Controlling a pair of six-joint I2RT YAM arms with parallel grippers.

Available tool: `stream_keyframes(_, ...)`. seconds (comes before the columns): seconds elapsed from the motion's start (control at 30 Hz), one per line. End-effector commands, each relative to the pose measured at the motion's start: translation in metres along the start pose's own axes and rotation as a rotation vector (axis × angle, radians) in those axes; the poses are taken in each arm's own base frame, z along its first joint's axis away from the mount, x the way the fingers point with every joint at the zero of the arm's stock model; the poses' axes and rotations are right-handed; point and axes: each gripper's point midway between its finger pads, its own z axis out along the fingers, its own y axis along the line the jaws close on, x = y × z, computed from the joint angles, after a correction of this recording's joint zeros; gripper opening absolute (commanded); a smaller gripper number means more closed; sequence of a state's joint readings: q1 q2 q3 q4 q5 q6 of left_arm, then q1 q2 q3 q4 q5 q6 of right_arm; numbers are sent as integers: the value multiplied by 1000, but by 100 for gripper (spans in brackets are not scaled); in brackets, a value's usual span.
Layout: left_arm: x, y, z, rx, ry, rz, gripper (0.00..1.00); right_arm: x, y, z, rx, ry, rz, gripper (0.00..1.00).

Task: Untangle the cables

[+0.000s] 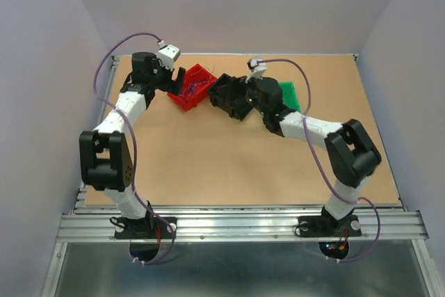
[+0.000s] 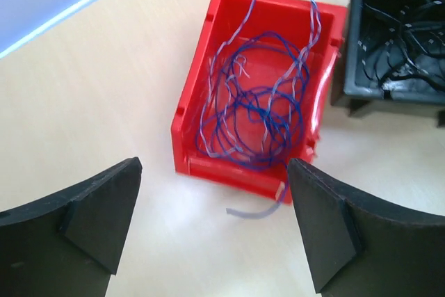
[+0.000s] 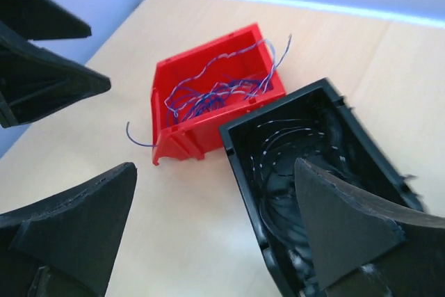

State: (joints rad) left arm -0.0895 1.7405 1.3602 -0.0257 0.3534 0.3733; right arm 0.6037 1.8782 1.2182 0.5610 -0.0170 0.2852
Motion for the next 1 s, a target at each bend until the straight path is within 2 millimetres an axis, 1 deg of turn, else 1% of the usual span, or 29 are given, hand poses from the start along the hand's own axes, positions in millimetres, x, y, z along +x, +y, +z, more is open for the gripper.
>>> stream_keyframes(0.0, -63, 21, -81, -163, -286, 22, 99, -82, 8, -74, 26, -280, -55, 100)
stream_keyframes(0.03, -63, 20, -93, -177, -314, 20, 99, -82, 3, -89, 51, -288, -66, 100)
stream_keyframes(0.07, -46, 17, -99, -188, -320, 5, 99, -93, 2, -122, 65, -326, -88, 100)
stream_keyframes(0.1, -59, 15, -128, -221, -387, 20, 99, -93, -5, -136, 103, -333, -96, 100)
stream_keyframes(0.13, -55, 11, -138, -231, -408, 20, 99, -97, -6, -151, 110, -343, -108, 100)
stream_keyframes(0.17, -57, 8, -150, -247, -451, 28, 99, -98, -6, -164, 114, -347, -122, 100)
stream_keyframes(0.2, -31, -3, -150, -228, -430, 5, 99, -110, -4, -190, 116, -380, -122, 100)
stream_keyframes(0.23, -39, -12, -173, -236, -496, 18, 99, -90, -11, -200, 132, -345, -123, 100)
stream_keyframes(0.27, -33, -19, -180, -231, -515, 12, 99, -81, -15, -211, 141, -334, -122, 100)
stream_keyframes(0.3, -11, -30, -177, -209, -500, -19, 99, -92, -14, -233, 145, -378, -106, 100)
stream_keyframes(0.33, -16, -38, -196, -211, -560, -3, 99, -71, -21, -241, 157, -341, -110, 100)
stream_keyframes(0.37, -9, -43, -200, -207, -570, -6, 99, -69, -23, -251, 162, -348, -105, 100)
stream_keyframes(0.4, 1, -50, -209, -217, -592, -5, 99, -64, -27, -266, 177, -347, -98, 100)
stream_keyframes(0.43, 6, -51, -214, -233, -606, -2, 99, -64, -28, -274, 185, -357, -89, 100)
stream_keyframes(0.47, 11, -54, -217, -238, -619, 3, 99, -62, -30, -281, 191, -364, -69, 100)
stream_keyframes(0.5, 20, -57, -222, -257, -641, 10, 99, -58, -27, -285, 166, -370, -34, 100)
stream_keyframes(0.53, 24, -57, -225, -272, -651, 7, 99, -64, -21, -294, 132, -407, -25, 100)
stream_keyframes(0.57, 27, -60, -227, -270, -663, 13, 99, -51, -21, -295, 118, -391, -21, 100)
stream_keyframes(0.6, 33, -63, -230, -274, -677, 28, 99, -49, -21, -298, 111, -396, 0, 100)
stream_keyframes(0.7, 40, -66, -232, -282, -693, 43, 99, -36, -28, -303, 127, -393, 31, 100)
stream_keyframes(0.77, 38, -67, -237, -288, -714, 49, 99, -31, -29, -304, 130, -389, 41, 100)
stream_keyframes(0.9, 37, -71, -236, -268, -715, 59, 99, -23, -29, -302, 128, -361, 70, 100)
stream_keyframes(0.97, 38, -69, -235, -271, -708, 55, 99, -23, -28, -302, 122, -364, 78, 100)
